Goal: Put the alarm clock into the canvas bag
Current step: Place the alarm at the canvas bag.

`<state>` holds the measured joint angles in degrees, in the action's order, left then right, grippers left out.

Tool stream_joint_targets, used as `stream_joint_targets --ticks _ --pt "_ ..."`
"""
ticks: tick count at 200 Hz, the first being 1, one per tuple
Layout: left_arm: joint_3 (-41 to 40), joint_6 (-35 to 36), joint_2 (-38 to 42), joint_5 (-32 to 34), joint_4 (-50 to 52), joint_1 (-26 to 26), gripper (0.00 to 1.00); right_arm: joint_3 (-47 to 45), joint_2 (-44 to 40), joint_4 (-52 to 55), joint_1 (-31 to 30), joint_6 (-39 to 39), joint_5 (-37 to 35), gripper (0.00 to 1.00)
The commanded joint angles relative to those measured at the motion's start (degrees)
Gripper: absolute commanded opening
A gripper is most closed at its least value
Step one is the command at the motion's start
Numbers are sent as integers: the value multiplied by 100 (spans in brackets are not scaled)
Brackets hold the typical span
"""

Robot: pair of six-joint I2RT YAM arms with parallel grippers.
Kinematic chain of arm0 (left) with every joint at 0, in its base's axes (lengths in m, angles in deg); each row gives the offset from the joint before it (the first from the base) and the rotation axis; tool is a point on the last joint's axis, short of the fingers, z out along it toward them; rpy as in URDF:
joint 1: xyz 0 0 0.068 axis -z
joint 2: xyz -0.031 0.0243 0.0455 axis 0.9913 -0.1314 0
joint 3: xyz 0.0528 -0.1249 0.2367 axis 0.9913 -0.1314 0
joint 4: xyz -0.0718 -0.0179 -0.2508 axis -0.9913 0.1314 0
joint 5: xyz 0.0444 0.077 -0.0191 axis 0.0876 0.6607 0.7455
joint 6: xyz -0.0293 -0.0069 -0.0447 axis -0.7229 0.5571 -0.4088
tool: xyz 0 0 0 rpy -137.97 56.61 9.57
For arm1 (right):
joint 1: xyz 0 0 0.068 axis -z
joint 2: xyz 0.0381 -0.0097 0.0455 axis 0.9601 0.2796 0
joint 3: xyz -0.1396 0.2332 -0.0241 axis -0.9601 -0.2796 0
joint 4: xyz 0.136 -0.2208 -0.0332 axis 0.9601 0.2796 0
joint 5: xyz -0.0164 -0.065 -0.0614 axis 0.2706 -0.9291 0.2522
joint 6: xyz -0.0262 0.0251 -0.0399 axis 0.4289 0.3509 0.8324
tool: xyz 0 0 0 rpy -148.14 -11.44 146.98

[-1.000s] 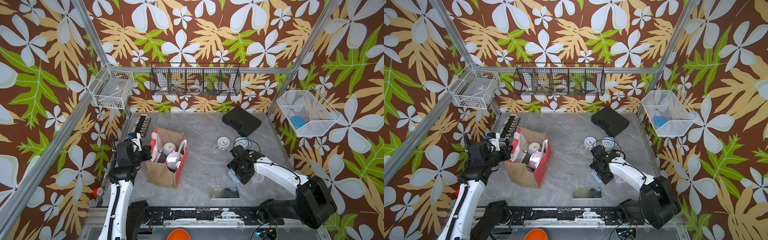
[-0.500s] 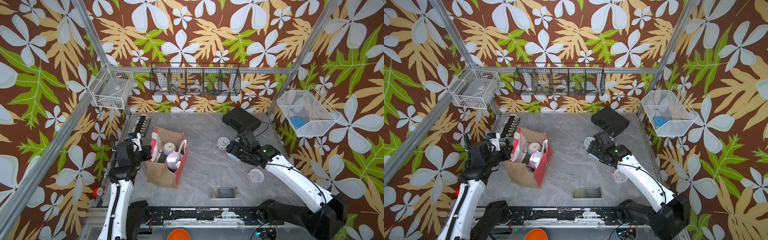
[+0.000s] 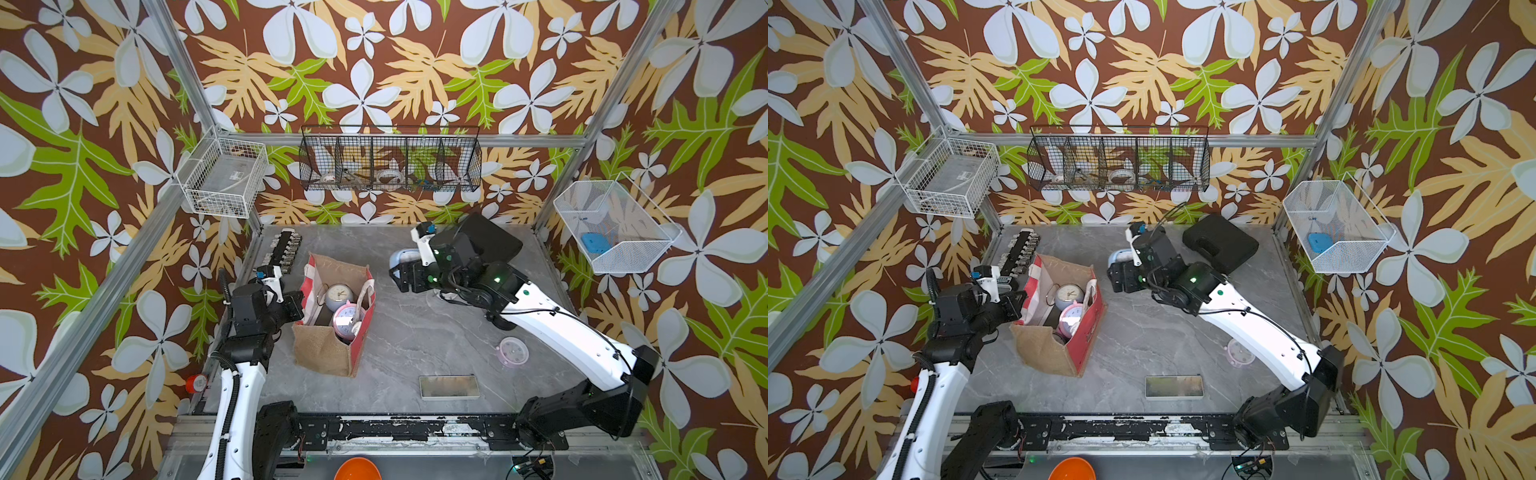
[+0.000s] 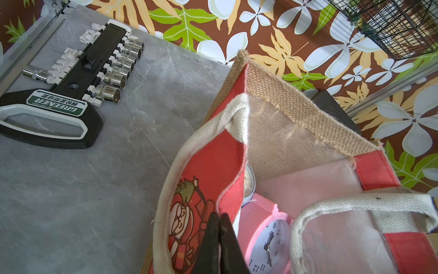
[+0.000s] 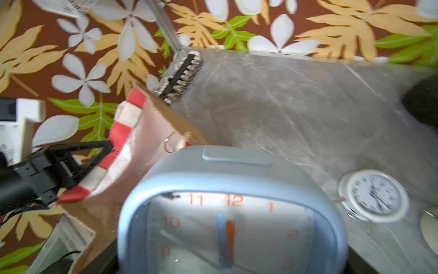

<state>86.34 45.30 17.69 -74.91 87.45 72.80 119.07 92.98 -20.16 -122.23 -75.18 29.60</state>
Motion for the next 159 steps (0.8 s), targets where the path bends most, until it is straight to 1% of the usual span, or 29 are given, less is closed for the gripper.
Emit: stream_joint_targets --ticks 1,44,75,95,120,159 --pt "-22 -109 73 -26 -59 -11 0 570 479 27 -354 483 251 70" --pt "-39 -93 113 55 -82 -7 0 2014 1816 433 -1088 837 410 69" --pt "-44 -72 104 42 -92 -6 0 2699 2572 625 -1307 964 674 68" --pt "-51 -73 101 2 -108 -8 0 2861 2923 600 -1340 958 958 68" --pt "-58 -68 96 -11 -121 -8 0 2830 3236 535 -1345 912 1030 68" --pt "-56 -59 95 -51 -128 -10 0 3174 3828 712 -1404 894 1241 70"
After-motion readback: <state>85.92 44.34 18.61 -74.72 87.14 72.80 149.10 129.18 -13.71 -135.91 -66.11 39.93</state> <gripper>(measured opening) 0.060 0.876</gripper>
